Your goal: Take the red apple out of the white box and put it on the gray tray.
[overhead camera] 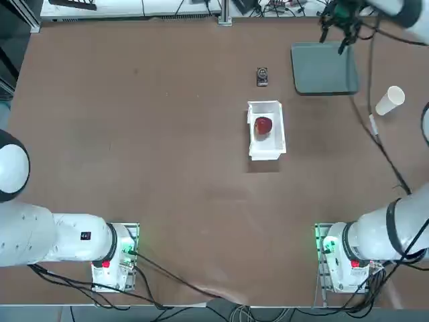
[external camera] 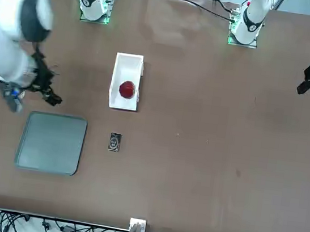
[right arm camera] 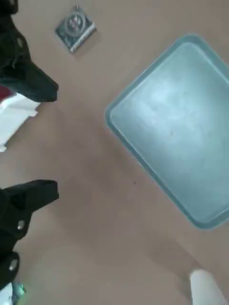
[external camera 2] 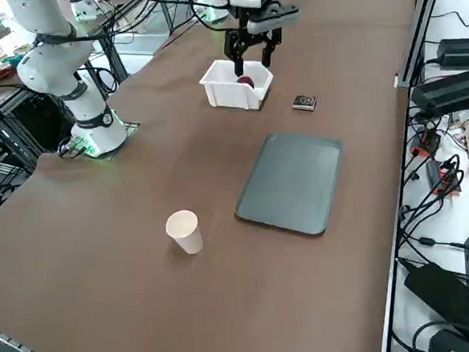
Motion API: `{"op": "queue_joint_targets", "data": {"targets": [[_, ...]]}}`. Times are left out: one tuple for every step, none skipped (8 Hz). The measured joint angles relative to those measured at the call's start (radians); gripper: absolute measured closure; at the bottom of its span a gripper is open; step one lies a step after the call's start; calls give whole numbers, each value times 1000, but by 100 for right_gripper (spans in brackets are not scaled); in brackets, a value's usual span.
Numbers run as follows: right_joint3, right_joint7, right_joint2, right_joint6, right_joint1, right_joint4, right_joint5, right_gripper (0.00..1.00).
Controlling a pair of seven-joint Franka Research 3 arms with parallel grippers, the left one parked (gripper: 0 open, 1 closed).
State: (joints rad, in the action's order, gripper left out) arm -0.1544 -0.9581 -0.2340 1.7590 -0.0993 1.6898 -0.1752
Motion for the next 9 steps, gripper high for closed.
{"op": "queue_joint_targets", "data": {"targets": [[-3,-86,0,-12,-107,41,-122,0],[-3,-179,1,-24,-180,67,-171,0],[-3,-229,5,-25,-201,76,-181,0],[2,-276,11,-23,-198,76,-158,0],[7,-351,17,-2,-192,76,-106,0],[10,-445,20,32,-190,76,-56,0],[10,-547,20,68,-191,78,-14,0],[9,-634,19,104,-194,83,26,0],[8,-718,17,143,-195,94,80,0]]}}
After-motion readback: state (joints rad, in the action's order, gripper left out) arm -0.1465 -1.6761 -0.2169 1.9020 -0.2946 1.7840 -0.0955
